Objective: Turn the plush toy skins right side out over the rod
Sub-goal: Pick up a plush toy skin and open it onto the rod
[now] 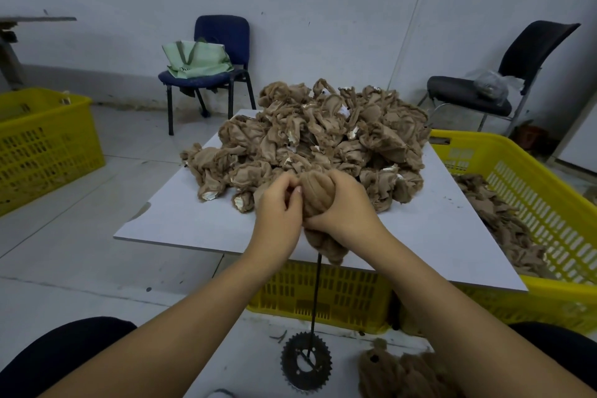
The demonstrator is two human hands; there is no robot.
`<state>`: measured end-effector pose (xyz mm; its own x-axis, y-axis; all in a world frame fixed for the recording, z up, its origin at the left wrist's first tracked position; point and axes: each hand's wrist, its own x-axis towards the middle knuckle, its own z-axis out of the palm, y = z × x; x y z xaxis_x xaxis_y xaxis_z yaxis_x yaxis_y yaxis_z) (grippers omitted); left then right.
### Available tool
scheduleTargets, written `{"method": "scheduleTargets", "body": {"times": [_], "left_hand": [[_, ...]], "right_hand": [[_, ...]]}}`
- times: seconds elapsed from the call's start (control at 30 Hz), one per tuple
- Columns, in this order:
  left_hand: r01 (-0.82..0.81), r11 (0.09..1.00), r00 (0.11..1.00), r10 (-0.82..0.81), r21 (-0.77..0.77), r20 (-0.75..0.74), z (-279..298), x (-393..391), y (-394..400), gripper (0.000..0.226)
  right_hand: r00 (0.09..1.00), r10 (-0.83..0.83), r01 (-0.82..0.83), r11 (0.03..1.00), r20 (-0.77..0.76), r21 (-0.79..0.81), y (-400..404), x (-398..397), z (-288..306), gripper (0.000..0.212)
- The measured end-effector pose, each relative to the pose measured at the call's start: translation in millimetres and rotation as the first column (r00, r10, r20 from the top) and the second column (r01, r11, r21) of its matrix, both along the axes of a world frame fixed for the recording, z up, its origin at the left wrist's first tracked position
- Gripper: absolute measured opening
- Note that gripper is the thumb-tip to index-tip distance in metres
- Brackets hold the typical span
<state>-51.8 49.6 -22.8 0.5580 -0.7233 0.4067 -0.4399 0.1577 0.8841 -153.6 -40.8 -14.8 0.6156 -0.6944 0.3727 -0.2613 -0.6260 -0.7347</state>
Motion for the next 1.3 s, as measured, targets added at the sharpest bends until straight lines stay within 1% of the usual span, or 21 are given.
{"method": "scheduleTargets", "body": {"times": [0.07, 0.13, 0.23, 0.3, 0.37, 0.47, 0.53, 0.57, 0.67, 0.73, 0.8, 0.83, 0.9, 0.93, 1.0, 1.07, 1.1, 1.17, 1.2, 1.23, 1.3], "left_hand": [[0.014, 0.999, 0.990, -0.008, 0.040, -0.139, -1.8, 3.2, -3.5, 0.020], [0.056, 0.990, 0.982, -0.031, 0.132, -0.185, -6.8, 4.7, -7.3, 0.022], [0.097, 0.954, 0.990, -0.062, 0.285, -0.130, -16.4, 7.4, -10.7, 0.030], [0.089, 0.925, 0.995, -0.067, 0.369, -0.071, -20.6, 10.1, -10.9, 0.031], [0.050, 0.901, 0.997, -0.068, 0.431, 0.028, -22.8, 11.4, -8.4, 0.036], [0.028, 0.923, 0.993, -0.071, 0.384, 0.098, -17.9, 10.2, -3.8, 0.032], [0.087, 0.948, 0.984, -0.130, 0.305, 0.124, -10.9, 4.1, -1.5, 0.018], [0.127, 0.955, 0.974, -0.171, 0.267, 0.149, -7.7, 0.9, -0.6, 0.017], [0.155, 0.972, 0.939, -0.200, 0.175, 0.280, -2.0, -2.7, -1.2, 0.032], [0.159, 0.980, 0.950, -0.185, 0.119, 0.252, -1.1, -2.2, -5.4, 0.032], [0.200, 0.971, 0.966, -0.218, 0.132, 0.137, -7.5, -2.8, -9.9, 0.026], [0.232, 0.954, 0.965, -0.251, 0.189, 0.082, -11.9, -4.4, -11.0, 0.027], [0.261, 0.882, 0.953, -0.301, 0.392, 0.042, -24.3, -9.0, -12.9, 0.034], [0.243, 0.844, 0.951, -0.304, 0.479, 0.052, -29.6, -10.1, -12.7, 0.034], [0.193, 0.828, 0.967, -0.252, 0.526, 0.042, -30.2, -9.8, -12.1, 0.030], [0.181, 0.849, 0.975, -0.222, 0.497, 0.023, -22.7, -6.6, -11.8, 0.029], [0.176, 0.866, 0.972, -0.228, 0.468, 0.056, -18.5, -5.8, -11.8, 0.030], [0.145, 0.922, 0.965, -0.212, 0.358, 0.155, -11.2, -6.1, -10.5, 0.025], [0.132, 0.949, 0.965, -0.189, 0.286, 0.181, -5.8, -7.0, -9.7, 0.021], [0.131, 0.969, 0.968, -0.170, 0.209, 0.183, 0.3, -7.4, -9.2, 0.018], [0.166, 0.979, 0.964, -0.186, 0.119, 0.188, 10.7, -3.7, -11.0, 0.017]], "right_hand": [[0.998, 0.016, -0.024, 0.994, -0.067, -0.107, -0.5, -1.1, 7.4, 0.045], [0.991, 0.031, -0.047, 0.991, -0.127, -0.123, -0.1, -1.5, 7.0, 0.044], [0.978, 0.063, -0.066, 0.998, -0.199, -0.007, -3.6, -1.7, 0.2, 0.036], [0.975, 0.117, -0.086, 0.983, -0.190, 0.162, -3.1, -3.5, -10.0, 0.033], [0.980, 0.136, -0.086, 0.950, -0.149, 0.301, 2.0, -5.4, -21.2, 0.038], [0.991, 0.122, -0.092, 0.921, -0.056, 0.379, 6.6, -4.7, -26.1, 0.040], [0.993, 0.116, -0.100, 0.913, -0.016, 0.395, 5.3, -6.1, -19.7, 0.042], [0.994, 0.105, -0.094, 0.921, -0.008, 0.378, 4.7, -7.1, -15.7, 0.039], [0.992, 0.074, -0.105, 0.931, 0.101, 0.349, 3.8, -6.9, -5.7, 0.029], [0.989, 0.055, -0.093, 0.953, 0.140, 0.288, 1.1, -3.6, -1.4, 0.024], [0.999, 0.021, -0.028, 0.987, 0.046, 0.160, -5.2, -0.8, -5.2, 0.024], [0.996, -0.002, 0.007, 0.999, -0.095, 0.053, -8.9, -0.7, -10.6, 0.026], [0.913, -0.055, 0.016, 0.995, -0.405, -0.100, -11.4, -0.7, -24.9, 0.032], [0.887, -0.063, 0.026, 0.996, -0.457, -0.087, -10.9, 0.1, -31.8, 0.033], [0.877, -0.077, 0.054, 0.997, -0.475, -0.062, -10.2, 2.4, -39.7, 0.034], [0.862, -0.064, 0.039, 0.997, -0.502, -0.060, -9.3, 2.8, -38.0, 0.033], [0.874, -0.042, 0.025, 0.999, -0.484, -0.041, -9.1, 2.8, -35.6, 0.028], [0.921, -0.002, 0.001, 1.000, -0.390, -0.002, -3.3, 2.3, -27.0, 0.009], [0.941, -0.020, 0.018, 1.000, -0.337, -0.008, -0.7, 2.8, -21.7, 0.006], [0.955, -0.056, 0.051, 0.998, -0.290, -0.024, 1.8, 3.9, -15.1, 0.010], [0.946, -0.109, 0.088, 0.993, -0.305, -0.082, 3.1, 8.5, -7.4, 0.016]]}}
